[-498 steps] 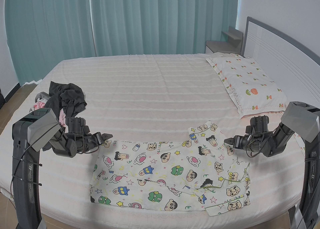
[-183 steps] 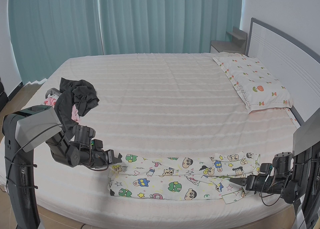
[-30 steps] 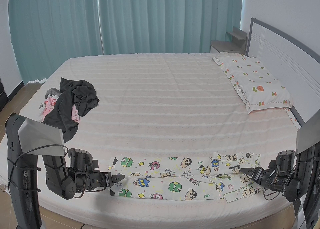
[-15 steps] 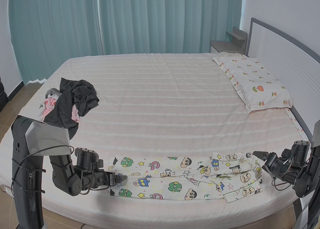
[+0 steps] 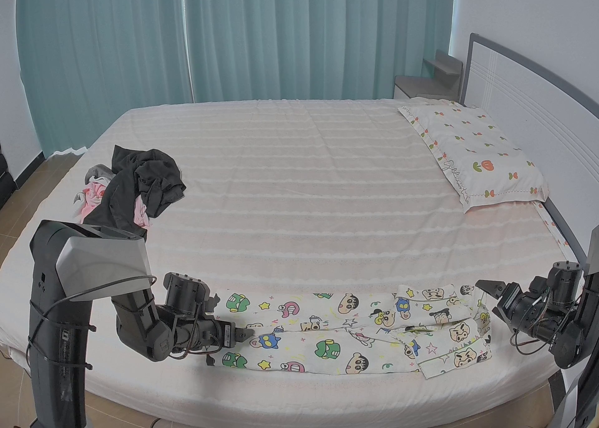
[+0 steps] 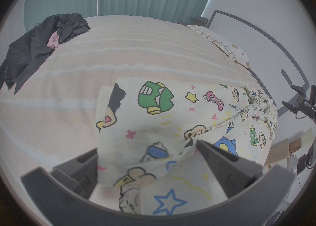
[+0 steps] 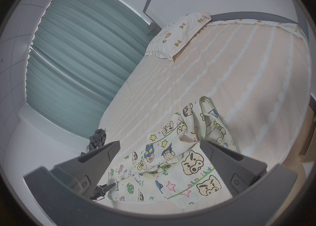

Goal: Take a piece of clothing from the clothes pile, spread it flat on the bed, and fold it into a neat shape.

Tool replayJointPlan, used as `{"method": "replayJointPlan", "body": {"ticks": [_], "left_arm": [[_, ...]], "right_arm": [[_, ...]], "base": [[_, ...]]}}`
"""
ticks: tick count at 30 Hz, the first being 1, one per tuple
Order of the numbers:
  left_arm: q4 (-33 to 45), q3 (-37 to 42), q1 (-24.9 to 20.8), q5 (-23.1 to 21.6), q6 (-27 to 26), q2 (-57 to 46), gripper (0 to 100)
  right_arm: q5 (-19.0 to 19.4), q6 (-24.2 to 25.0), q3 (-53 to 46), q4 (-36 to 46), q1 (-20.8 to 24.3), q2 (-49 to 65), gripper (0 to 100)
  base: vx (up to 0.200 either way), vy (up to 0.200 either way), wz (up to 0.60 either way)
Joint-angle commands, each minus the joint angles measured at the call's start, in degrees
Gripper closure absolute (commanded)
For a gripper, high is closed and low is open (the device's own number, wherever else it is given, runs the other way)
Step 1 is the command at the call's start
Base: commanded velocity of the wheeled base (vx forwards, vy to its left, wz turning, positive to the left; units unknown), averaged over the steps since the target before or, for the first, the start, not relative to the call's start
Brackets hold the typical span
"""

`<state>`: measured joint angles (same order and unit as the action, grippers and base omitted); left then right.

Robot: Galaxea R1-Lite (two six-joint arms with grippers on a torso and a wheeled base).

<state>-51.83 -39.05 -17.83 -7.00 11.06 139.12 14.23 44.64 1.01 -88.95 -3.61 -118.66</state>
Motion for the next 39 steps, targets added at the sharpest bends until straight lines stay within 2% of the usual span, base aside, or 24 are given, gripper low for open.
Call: {"method": "replayJointPlan", "body": {"ticks": [1,17,32,39], "left_arm": [[0.2,-0.4,-0.2,0.0,0.1,0.0,100],[0.3,1.3,1.1,0.1,0.3,-3.9,100],[4.8,2.4,5.9,0.1,0.2,-11.0,100],[8.2,3.2,9.7,-0.6,0.0,-14.8,100]], "right_arm": [[0.0,0.0,-1.0,-0.8,-0.1,0.0,0],[0.0,0.1,-1.0,-0.8,-0.1,0.0,0],[0.1,0.0,-1.0,-0.8,-0.4,-0.5,0],[0.1,0.0,-1.0,-0.8,-0.4,-0.6,0]], "base": [[0.000,0.000,0.00],[0.000,0.000,0.00],[0.000,0.000,0.00],[0.000,0.000,0.00]]}}
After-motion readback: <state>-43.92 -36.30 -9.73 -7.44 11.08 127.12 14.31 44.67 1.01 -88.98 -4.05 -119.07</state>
